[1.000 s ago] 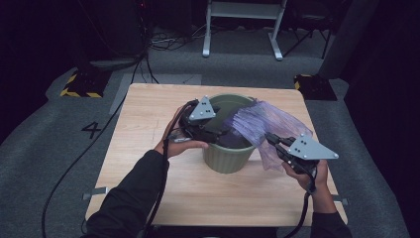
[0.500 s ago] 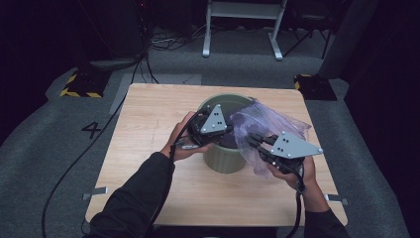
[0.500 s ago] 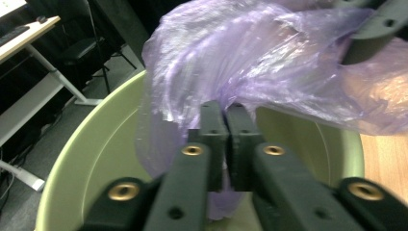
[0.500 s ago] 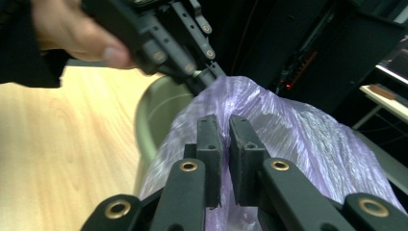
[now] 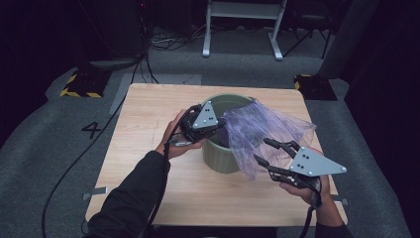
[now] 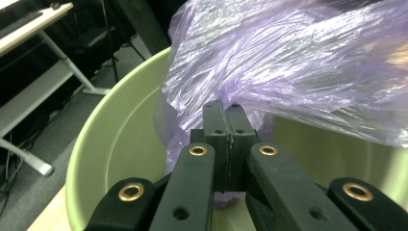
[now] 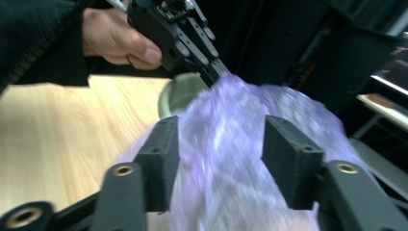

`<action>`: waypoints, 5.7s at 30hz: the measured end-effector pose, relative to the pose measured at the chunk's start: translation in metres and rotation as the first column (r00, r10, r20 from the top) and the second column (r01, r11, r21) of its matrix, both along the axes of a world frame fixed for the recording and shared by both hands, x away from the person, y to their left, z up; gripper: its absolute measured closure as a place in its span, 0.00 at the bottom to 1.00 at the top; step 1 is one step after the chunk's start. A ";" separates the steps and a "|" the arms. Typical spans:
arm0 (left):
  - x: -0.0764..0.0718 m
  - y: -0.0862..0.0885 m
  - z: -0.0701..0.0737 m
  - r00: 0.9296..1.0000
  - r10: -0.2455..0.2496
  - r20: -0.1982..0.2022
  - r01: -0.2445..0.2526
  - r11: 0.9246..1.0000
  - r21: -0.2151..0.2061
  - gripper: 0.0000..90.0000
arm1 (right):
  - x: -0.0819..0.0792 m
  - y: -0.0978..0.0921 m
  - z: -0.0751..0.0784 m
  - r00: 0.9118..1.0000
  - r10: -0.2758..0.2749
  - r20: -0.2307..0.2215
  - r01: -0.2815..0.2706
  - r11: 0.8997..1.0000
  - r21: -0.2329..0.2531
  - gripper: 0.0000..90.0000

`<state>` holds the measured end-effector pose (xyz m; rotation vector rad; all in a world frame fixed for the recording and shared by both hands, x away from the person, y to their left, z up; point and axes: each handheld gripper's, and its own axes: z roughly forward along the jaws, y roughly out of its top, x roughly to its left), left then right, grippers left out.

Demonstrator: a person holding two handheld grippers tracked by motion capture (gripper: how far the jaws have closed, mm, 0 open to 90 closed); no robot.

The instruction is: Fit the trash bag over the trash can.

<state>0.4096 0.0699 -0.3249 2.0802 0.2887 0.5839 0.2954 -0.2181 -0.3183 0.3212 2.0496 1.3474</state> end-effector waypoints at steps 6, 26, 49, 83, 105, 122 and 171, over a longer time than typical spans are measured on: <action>0.006 0.008 -0.002 1.000 0.012 -0.018 -0.012 1.000 -0.012 1.00 | -0.006 -0.021 0.003 0.997 -0.081 0.012 0.082 0.997 -0.013 0.40; 0.022 0.025 -0.007 0.996 0.062 -0.069 -0.063 0.998 -0.017 1.00 | 0.017 -0.078 -0.009 0.969 -0.245 -0.016 0.245 0.965 0.089 0.23; -0.006 0.046 0.008 0.994 0.005 -0.108 -0.022 0.987 -0.157 0.21 | 0.045 -0.044 -0.010 0.986 -0.164 0.004 0.164 0.986 0.004 0.94; -0.064 0.012 0.002 0.979 -0.204 0.021 0.205 0.973 -0.103 1.00 | 0.026 -0.026 -0.008 0.995 -0.097 0.015 0.097 0.995 -0.034 0.93; -0.041 0.087 -0.038 0.999 -0.012 -0.052 0.003 0.986 -0.166 1.00 | 0.012 -0.028 -0.020 0.999 -0.019 -0.027 0.019 1.000 0.009 0.49; -0.004 0.106 -0.050 0.986 0.118 -0.116 -0.132 0.984 -0.122 1.00 | 0.045 -0.031 -0.010 0.957 -0.286 0.041 0.287 0.958 0.000 0.39; -0.035 0.068 -0.016 0.999 0.031 0.037 -0.029 0.997 -0.071 0.88 | 0.064 -0.016 0.000 0.969 -0.245 0.000 0.245 0.968 -0.059 0.50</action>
